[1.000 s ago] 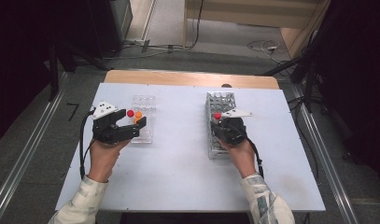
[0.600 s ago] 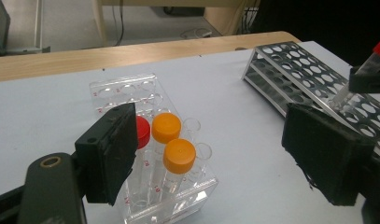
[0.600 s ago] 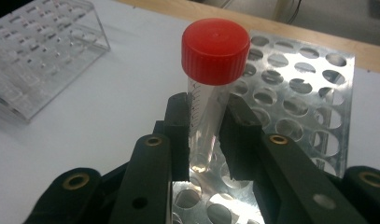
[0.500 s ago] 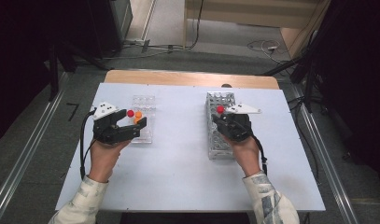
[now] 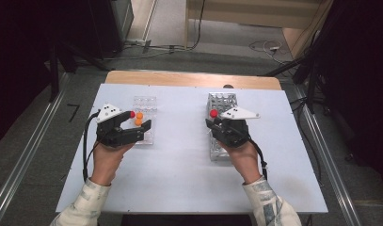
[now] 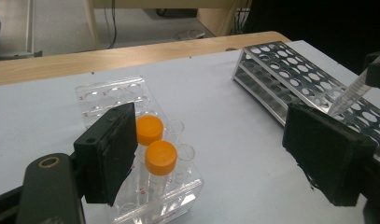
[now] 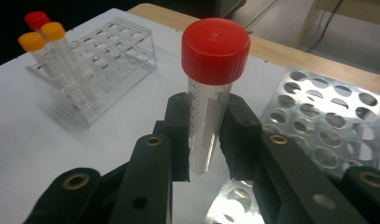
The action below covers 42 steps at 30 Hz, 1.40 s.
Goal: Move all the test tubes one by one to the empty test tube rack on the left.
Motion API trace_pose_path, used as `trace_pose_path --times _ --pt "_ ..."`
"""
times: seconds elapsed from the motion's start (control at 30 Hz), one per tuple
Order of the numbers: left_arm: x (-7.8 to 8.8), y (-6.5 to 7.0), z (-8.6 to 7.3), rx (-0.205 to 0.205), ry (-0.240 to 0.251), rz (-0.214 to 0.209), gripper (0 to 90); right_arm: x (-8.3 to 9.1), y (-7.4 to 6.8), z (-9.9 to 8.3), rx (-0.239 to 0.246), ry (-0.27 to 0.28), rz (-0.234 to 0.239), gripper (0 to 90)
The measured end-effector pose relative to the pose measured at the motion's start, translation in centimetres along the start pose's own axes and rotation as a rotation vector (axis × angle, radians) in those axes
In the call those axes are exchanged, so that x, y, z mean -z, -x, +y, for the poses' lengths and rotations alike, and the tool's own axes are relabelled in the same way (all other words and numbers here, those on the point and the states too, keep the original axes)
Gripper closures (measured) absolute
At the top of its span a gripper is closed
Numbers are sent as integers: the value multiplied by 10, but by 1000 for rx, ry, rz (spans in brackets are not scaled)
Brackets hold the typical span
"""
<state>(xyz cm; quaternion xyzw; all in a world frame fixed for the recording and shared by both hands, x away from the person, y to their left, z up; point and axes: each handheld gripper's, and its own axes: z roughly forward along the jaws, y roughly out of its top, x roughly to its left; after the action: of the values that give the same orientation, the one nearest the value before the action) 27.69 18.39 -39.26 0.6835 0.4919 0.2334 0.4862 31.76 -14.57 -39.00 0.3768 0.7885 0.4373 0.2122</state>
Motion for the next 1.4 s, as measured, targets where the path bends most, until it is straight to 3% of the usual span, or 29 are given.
trace_pose_path --times 0.47,1.07,1.4 --pt "-4 18 -1 -26 -19 -76 163 -20 -36 -7 50 -36 101 715" --pt "-7 34 -4 -60 -32 -116 164 -46 -71 -16 92 -84 171 715" --pt "-15 49 -12 -105 -55 -152 278 -54 -86 -16 111 -94 207 715"
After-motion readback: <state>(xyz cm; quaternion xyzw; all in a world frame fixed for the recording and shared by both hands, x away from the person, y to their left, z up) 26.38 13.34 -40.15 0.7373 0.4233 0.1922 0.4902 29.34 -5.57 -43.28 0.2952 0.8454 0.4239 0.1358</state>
